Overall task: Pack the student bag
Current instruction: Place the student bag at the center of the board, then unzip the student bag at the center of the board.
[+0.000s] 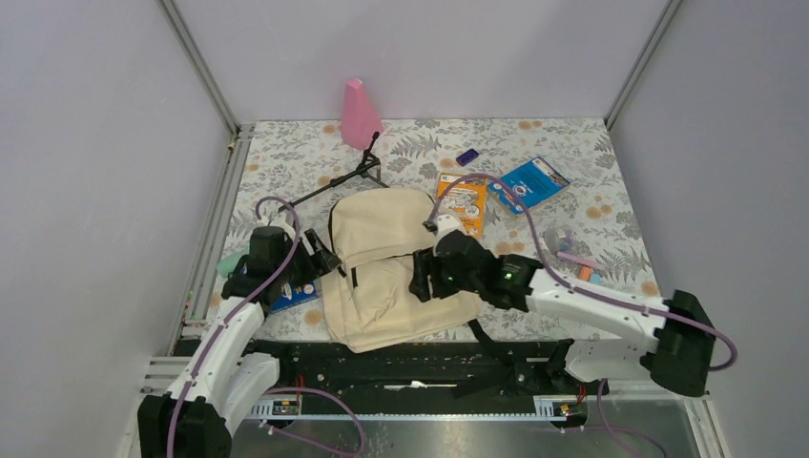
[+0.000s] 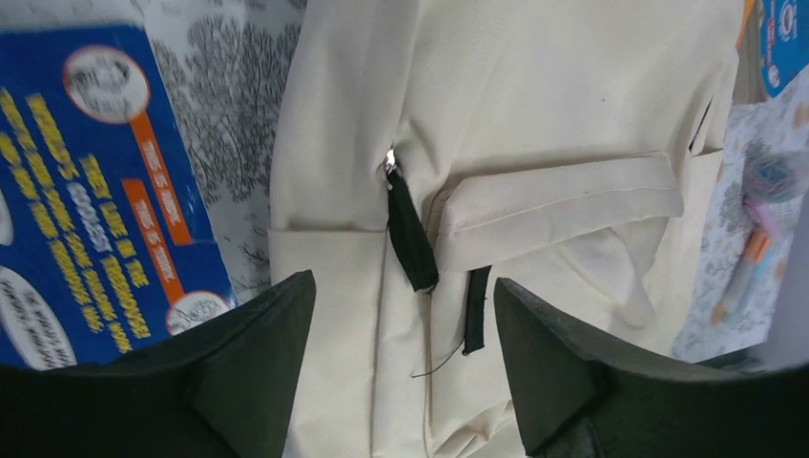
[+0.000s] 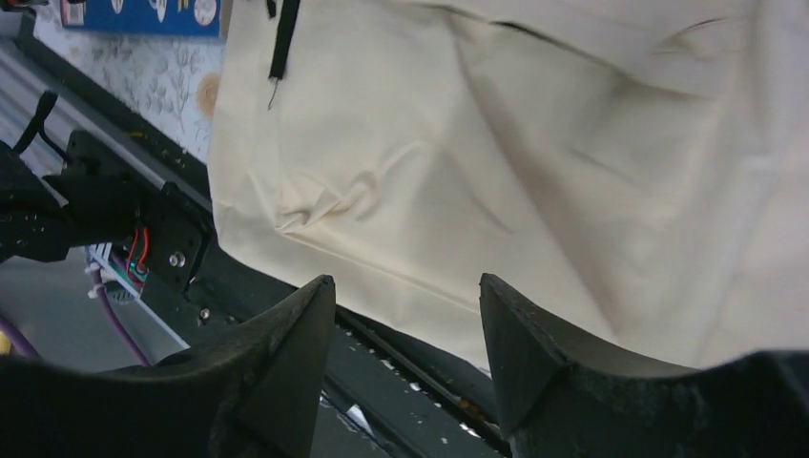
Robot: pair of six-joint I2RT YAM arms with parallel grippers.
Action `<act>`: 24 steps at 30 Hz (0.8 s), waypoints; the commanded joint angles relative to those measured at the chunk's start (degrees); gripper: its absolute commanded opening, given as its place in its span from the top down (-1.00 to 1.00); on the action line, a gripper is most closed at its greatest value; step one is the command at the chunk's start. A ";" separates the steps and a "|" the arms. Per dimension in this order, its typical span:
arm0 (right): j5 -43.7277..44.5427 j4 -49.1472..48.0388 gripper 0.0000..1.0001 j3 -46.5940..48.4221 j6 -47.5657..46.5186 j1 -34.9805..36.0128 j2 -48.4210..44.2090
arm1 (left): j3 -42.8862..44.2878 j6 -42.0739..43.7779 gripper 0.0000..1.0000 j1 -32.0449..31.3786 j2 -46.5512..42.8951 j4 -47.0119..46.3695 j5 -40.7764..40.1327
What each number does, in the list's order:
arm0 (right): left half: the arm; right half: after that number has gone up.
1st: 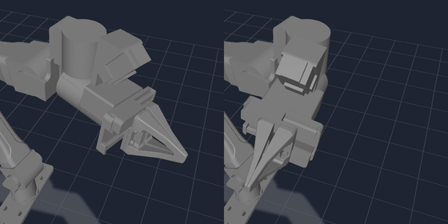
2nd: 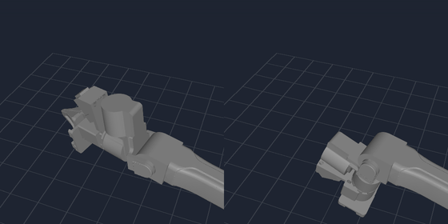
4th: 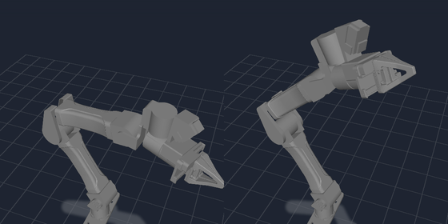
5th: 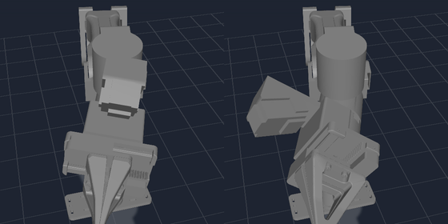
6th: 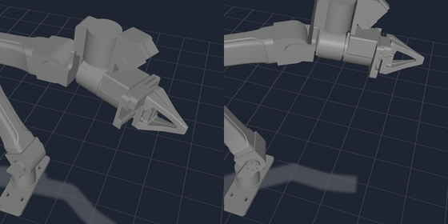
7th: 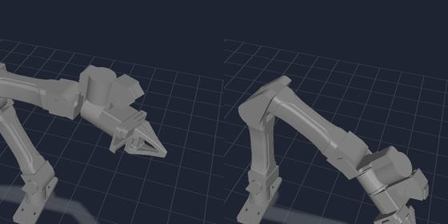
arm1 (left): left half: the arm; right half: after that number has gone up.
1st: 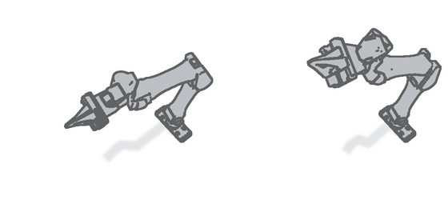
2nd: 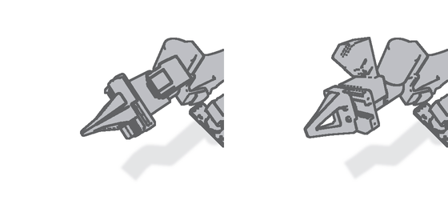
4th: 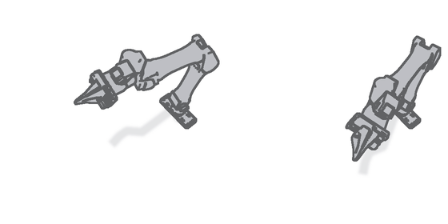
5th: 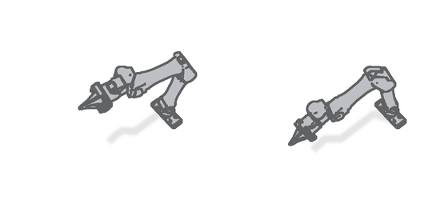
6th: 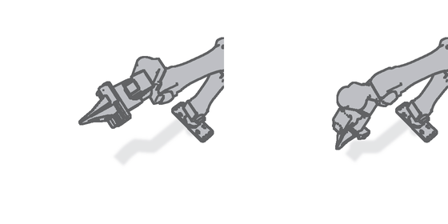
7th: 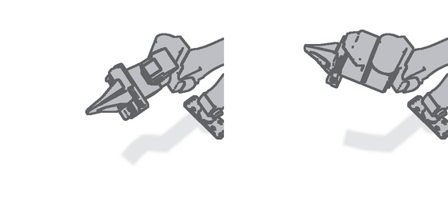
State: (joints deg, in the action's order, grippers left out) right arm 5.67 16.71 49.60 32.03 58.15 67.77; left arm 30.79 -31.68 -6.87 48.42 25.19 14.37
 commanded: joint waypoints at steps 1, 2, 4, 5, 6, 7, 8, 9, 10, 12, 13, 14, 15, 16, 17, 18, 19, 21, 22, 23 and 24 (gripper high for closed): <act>-1.18 -6.52 -0.26 6.92 2.16 4.79 7.46 | -6.24 -10.75 -0.36 0.28 -4.07 -10.19 1.22; -1.19 -7.28 -0.26 8.20 1.97 5.87 9.15 | -6.92 -11.51 -0.33 0.28 -4.84 -11.30 1.07; -1.67 -8.24 -0.26 10.41 1.87 7.23 12.76 | -8.49 -12.24 -0.30 0.28 -5.91 -13.55 0.51; -2.05 -8.53 -0.26 11.61 1.86 7.66 14.77 | -8.76 -12.14 -0.28 0.28 -6.00 -14.06 -0.02; -2.36 -8.89 -0.25 12.79 1.85 8.03 16.75 | -8.62 -11.87 -0.27 0.28 -5.75 -13.87 -0.72; -2.55 -9.27 -0.25 13.85 1.82 8.37 18.89 | -8.37 -11.35 -0.27 0.28 -5.29 -13.69 -1.02; -2.47 -9.74 -0.25 14.89 1.73 8.67 20.08 | -8.20 -11.04 -0.26 0.28 -4.77 -13.93 -1.14; -2.47 -10.07 -0.25 16.25 1.84 8.91 22.28 | -8.26 -11.03 -0.26 0.28 -4.15 -14.42 -1.27; -2.37 -10.42 -0.24 17.29 1.98 9.05 23.81 | -8.47 -11.18 -0.26 0.28 -3.44 -15.16 -1.25; -2.39 -10.79 -0.21 19.19 2.30 9.28 26.57 | -9.16 -11.74 -0.23 0.28 -1.84 -17.70 -1.25; -2.32 -11.04 -0.19 20.06 2.41 9.31 27.91 | -9.31 -11.96 -0.18 0.28 -0.90 -18.40 -1.23; -2.17 -11.22 -0.17 20.77 2.52 9.34 29.00 | -9.38 -12.06 -0.15 0.35 0.12 -19.22 -0.98; -1.81 -11.52 -0.16 21.47 2.47 9.41 30.00 | -9.53 -12.27 -0.12 0.33 0.99 -19.95 -0.76; -1.21 -11.60 -0.16 22.09 2.33 9.56 30.99 | -9.70 -12.46 -0.11 0.29 1.72 -20.81 -0.65; -0.56 -11.50 -0.16 22.81 2.08 9.69 31.97 | -9.96 -12.65 -0.10 0.34 2.35 -21.71 -0.50; 0.37 -11.37 -0.16 23.42 1.91 9.77 32.92 | -10.11 -12.82 -0.10 0.33 2.90 -22.44 -0.46; 1.30 -11.23 -0.15 24.02 1.82 9.83 33.83 | -10.13 -12.87 -0.09 0.37 3.51 -22.87 -0.56; 3.10 -10.68 -0.14 25.21 1.58 9.94 35.65 | -10.21 -12.86 -0.07 0.29 5.09 -23.98 -0.54; 3.95 -10.59 -0.13 25.70 1.55 10.01 36.47 | -10.21 -12.81 -0.05 0.28 5.73 -24.58 -0.30; 4.89 -10.50 -0.13 26.17 1.46 10.18 37.29 | -10.24 -12.79 -0.03 0.28 6.34 -24.94 -0.02; 5.98 -10.11 -0.12 26.69 1.44 10.27 38.14 | -10.23 -12.68 -0.02 0.28 7.08 -24.93 0.14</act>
State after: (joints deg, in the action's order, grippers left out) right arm 6.13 7.01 72.36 33.76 67.48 103.46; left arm 20.82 -43.92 -6.83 53.67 5.96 14.11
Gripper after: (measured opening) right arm 0.567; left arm 0.521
